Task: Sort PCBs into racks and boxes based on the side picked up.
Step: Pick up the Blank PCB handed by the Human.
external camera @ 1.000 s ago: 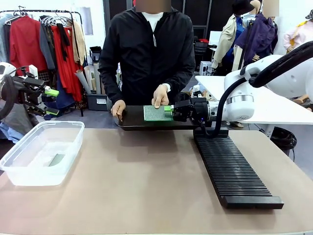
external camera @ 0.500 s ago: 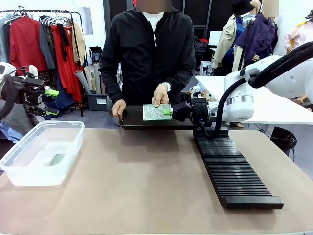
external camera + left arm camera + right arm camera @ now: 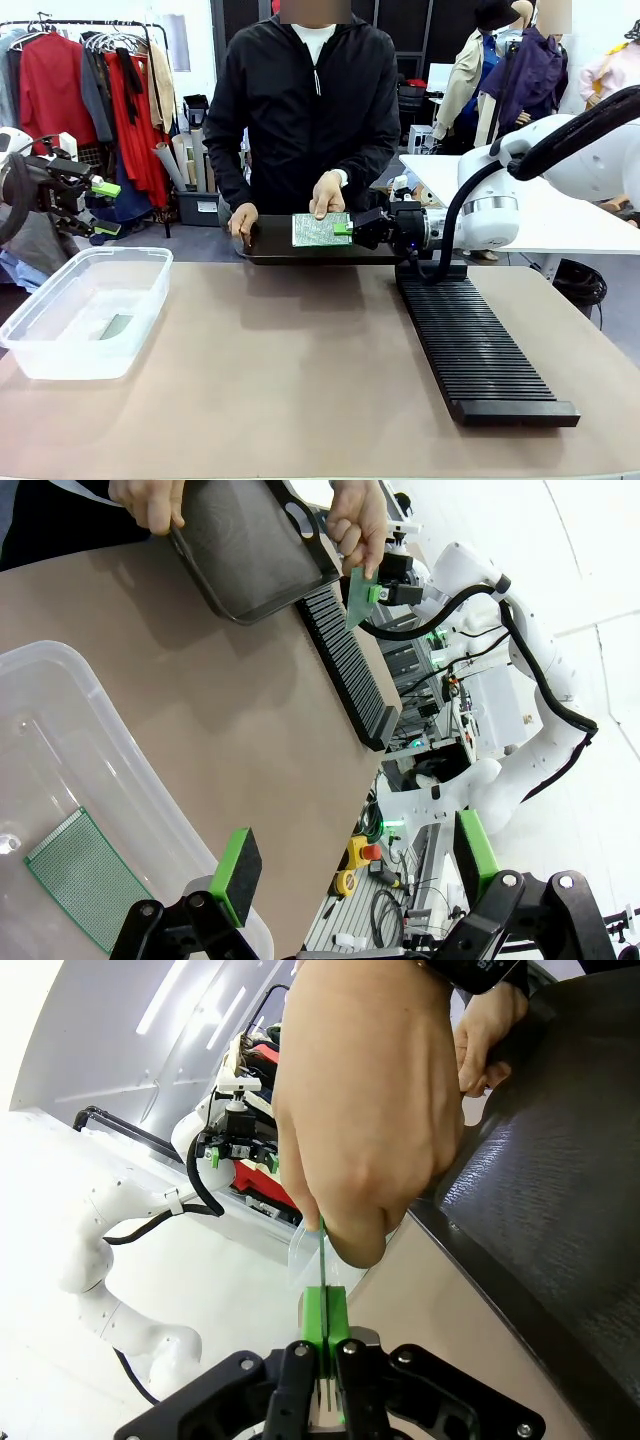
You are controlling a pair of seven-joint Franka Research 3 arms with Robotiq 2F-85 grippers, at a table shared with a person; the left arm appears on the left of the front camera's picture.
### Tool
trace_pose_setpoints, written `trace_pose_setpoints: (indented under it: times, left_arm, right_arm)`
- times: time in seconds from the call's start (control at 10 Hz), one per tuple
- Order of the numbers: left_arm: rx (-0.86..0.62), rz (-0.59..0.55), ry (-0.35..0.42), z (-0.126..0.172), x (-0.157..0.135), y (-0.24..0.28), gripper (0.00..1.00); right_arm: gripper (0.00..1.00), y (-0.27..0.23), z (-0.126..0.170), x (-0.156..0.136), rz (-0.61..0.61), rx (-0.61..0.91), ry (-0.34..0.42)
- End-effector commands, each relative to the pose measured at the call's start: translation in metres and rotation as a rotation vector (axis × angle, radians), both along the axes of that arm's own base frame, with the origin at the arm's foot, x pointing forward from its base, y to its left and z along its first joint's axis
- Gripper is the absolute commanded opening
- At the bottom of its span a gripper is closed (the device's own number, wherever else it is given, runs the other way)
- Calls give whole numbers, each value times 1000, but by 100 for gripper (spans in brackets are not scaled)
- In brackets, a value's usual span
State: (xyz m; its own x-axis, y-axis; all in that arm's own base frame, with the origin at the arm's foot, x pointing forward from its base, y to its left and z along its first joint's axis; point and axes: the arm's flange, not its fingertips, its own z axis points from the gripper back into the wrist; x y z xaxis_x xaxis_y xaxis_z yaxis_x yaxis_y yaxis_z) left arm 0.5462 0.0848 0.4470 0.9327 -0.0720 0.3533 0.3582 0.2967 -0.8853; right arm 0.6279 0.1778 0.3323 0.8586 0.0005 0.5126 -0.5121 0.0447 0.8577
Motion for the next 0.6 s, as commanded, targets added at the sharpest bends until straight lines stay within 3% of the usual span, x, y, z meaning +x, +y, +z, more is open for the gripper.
trace_pose_setpoints:
  times: [0.0,0.5]
  left_arm:
    - [1,2,0,2,0,0,100]
    - [1,2,0,2,0,0,100]
  right_arm:
    - [0,0,1,1,-5,-4,-2]
    - [0,0,1,1,-5,-4,-2]
